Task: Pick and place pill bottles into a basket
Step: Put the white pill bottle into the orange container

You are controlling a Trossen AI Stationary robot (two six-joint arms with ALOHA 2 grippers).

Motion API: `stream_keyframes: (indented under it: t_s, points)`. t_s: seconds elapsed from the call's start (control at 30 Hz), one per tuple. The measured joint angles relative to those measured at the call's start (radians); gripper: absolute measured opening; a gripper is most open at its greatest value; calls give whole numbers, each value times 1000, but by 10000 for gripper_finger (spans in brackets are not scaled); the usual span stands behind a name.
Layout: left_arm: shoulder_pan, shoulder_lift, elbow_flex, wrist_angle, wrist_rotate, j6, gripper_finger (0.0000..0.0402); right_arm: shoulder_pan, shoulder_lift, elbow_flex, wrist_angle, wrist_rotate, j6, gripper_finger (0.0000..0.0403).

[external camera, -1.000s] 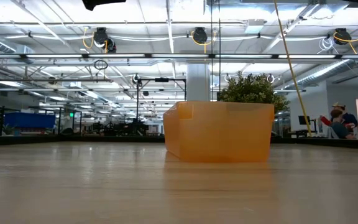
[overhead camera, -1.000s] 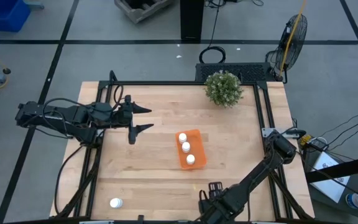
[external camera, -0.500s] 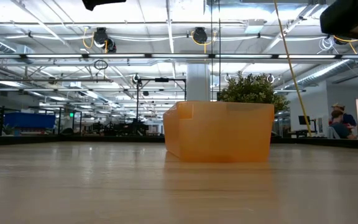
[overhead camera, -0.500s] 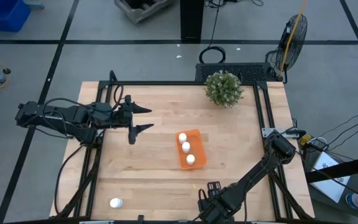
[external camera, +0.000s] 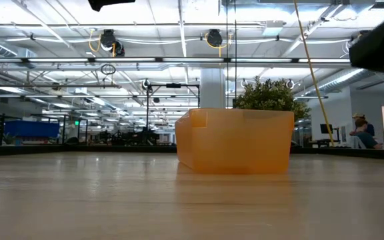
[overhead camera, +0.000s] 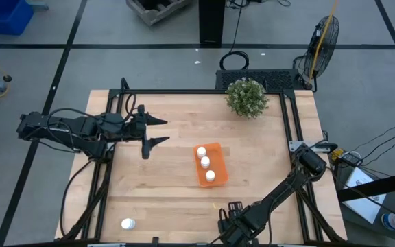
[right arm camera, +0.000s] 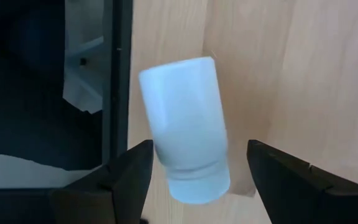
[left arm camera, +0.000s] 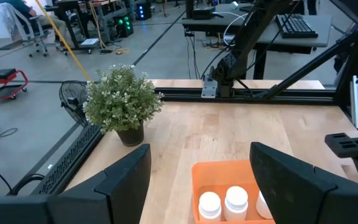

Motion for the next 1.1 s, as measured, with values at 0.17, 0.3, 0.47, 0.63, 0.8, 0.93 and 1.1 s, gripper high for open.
stream_keyframes:
  t_s: [0.17,0.3,0.47,0.63,0.8,0.93,1.1]
  points:
    - [0,0,0,0,0,0,278,9,0,-56,78,2,28,251]
    - [0,0,0,0,0,0,278,10,-4,-108,140,5,48,251]
    - [0,0,0,0,0,0,278,11,-10,-162,208,60,63,242]
    - [0,0,0,0,0,0,278,24,-6,-173,267,227,-10,155]
    - [0,0,0,-1,0,0,278,34,0,-177,296,432,-104,157]
    - [0,0,0,-3,0,0,278,29,-18,-177,235,452,-122,157]
    - [0,0,0,-2,0,0,278,10,-131,-161,-13,492,-86,157]
